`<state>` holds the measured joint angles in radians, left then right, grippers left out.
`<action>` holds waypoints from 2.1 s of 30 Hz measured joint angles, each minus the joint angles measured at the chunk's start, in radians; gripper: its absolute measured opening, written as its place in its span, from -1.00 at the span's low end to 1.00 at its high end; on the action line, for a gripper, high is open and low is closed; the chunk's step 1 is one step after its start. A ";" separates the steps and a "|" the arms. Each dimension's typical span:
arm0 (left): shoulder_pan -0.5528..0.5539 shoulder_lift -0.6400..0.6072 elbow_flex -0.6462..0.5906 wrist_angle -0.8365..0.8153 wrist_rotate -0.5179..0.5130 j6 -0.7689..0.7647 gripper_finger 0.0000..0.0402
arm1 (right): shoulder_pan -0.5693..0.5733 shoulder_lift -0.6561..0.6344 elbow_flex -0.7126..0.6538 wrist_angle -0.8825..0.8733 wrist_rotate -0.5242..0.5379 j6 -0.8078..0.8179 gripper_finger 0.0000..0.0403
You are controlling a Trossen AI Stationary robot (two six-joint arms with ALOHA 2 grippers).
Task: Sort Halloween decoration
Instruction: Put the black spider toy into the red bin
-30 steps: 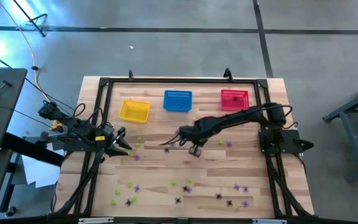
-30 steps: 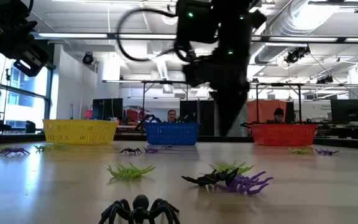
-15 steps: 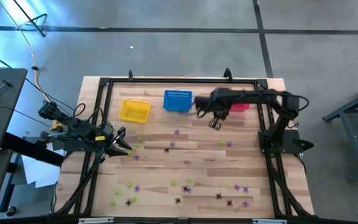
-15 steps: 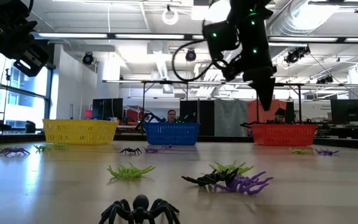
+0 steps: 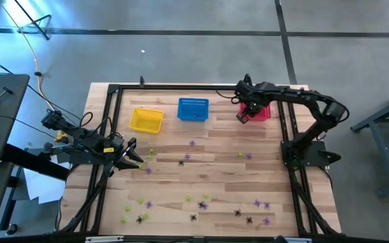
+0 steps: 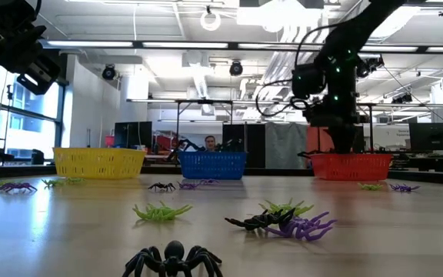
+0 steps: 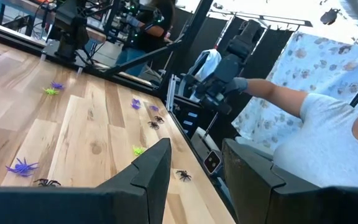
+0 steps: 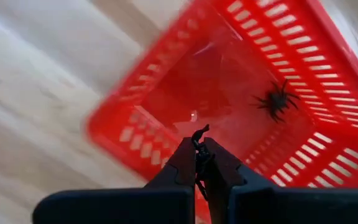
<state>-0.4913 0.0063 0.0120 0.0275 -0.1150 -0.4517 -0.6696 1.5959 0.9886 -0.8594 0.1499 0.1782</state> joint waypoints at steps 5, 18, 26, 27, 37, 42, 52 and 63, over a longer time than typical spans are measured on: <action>0.000 0.000 0.000 0.000 0.000 0.000 -0.34 | -0.020 0.000 -0.010 0.020 0.000 -0.029 -1.00; 0.000 0.000 0.000 0.000 0.000 0.000 -0.34 | -0.020 0.000 -0.008 0.049 0.001 -0.073 -0.48; 0.000 0.000 0.000 0.000 0.000 0.001 -0.34 | -0.020 0.000 -0.005 0.032 0.003 -0.101 -0.36; 0.000 0.000 0.000 0.000 0.000 0.000 -0.34 | -0.020 0.000 0.002 0.011 0.003 -0.109 -0.36; 0.000 0.000 0.000 -0.001 0.000 0.000 -0.34 | 0.022 -0.011 0.258 -0.186 0.064 -0.142 -0.35; 0.000 0.000 0.000 -0.001 0.000 0.000 -0.34 | 0.111 -0.066 0.410 -0.216 0.042 -0.122 -0.35; 0.001 0.000 0.000 0.010 -0.070 0.022 -0.34 | 0.423 -0.220 0.603 -0.207 0.002 0.029 -0.35; 0.001 0.000 0.000 0.046 -0.697 0.084 -0.34 | 0.735 -0.275 0.599 -0.259 0.224 0.325 -0.35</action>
<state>-0.4900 0.0063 0.0120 0.0734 -0.8121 -0.3673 0.0649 1.3207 1.5875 -1.1182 0.3743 0.5028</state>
